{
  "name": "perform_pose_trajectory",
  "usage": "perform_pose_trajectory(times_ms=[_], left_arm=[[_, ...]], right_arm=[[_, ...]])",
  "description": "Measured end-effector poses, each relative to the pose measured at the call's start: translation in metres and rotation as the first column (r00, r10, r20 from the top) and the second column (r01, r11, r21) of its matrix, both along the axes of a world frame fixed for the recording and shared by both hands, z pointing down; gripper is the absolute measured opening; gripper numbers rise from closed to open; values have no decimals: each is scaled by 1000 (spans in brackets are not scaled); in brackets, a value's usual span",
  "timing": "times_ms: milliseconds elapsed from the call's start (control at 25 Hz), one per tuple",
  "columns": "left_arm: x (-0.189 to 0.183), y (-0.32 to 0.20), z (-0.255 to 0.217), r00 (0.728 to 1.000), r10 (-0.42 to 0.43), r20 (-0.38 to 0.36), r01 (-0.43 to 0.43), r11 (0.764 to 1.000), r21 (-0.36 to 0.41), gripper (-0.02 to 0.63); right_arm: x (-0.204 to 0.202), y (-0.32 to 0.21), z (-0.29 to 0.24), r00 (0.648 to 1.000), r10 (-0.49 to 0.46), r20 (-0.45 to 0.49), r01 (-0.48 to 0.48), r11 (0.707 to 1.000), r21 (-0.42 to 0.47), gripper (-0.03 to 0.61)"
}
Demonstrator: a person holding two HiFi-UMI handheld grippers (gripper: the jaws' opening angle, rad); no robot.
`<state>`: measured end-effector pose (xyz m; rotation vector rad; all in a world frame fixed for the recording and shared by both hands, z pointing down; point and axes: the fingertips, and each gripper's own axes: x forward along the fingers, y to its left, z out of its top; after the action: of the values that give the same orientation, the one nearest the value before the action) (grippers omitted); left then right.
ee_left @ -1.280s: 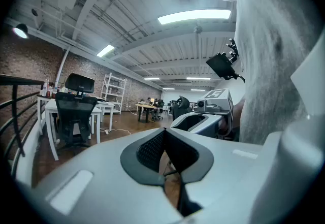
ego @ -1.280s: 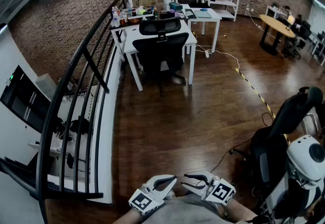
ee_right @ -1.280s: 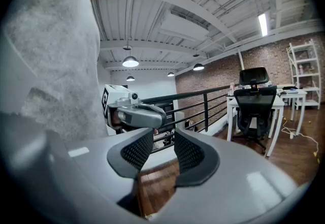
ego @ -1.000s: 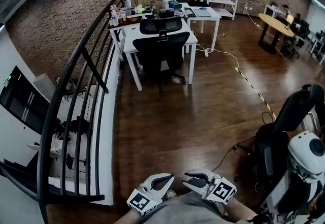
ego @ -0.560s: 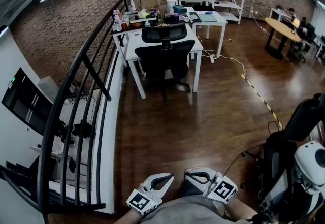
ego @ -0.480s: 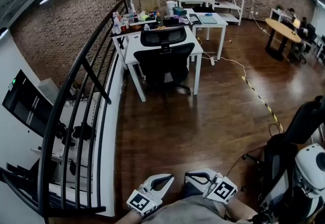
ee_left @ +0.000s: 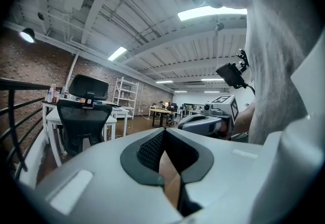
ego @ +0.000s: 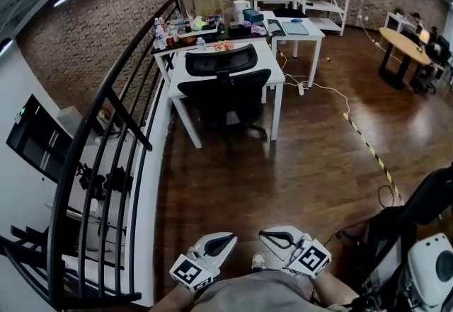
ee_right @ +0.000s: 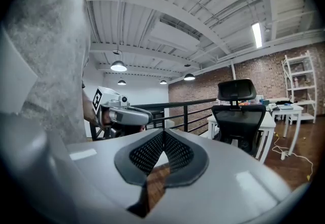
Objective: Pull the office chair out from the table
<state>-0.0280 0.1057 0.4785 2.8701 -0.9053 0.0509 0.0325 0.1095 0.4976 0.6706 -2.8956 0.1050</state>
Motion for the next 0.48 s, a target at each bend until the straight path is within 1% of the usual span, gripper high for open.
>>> perform_pose_trajectory(times_ms=[80,200,320,480], left_arm=[[5,-22,-4,1000,-22,6,22,1000,12,2],[8,-47,-8,999,-52,7,52,999,10,2],[8,-67,-7,997,-69,19,69,998,12,2],[4,-99,-1,996,-82,17,82,997,4,2]], right_arm=[[7,-23,-2,1000,-4,3,4,1000,1,2],[15,-51,-5,1000,-17,2,17,1000,10,2],[17,-75,-6,1000,-18,15,18,1000,6,2],[17,-106,1,1000,-18,10,18,1000,-1,2]])
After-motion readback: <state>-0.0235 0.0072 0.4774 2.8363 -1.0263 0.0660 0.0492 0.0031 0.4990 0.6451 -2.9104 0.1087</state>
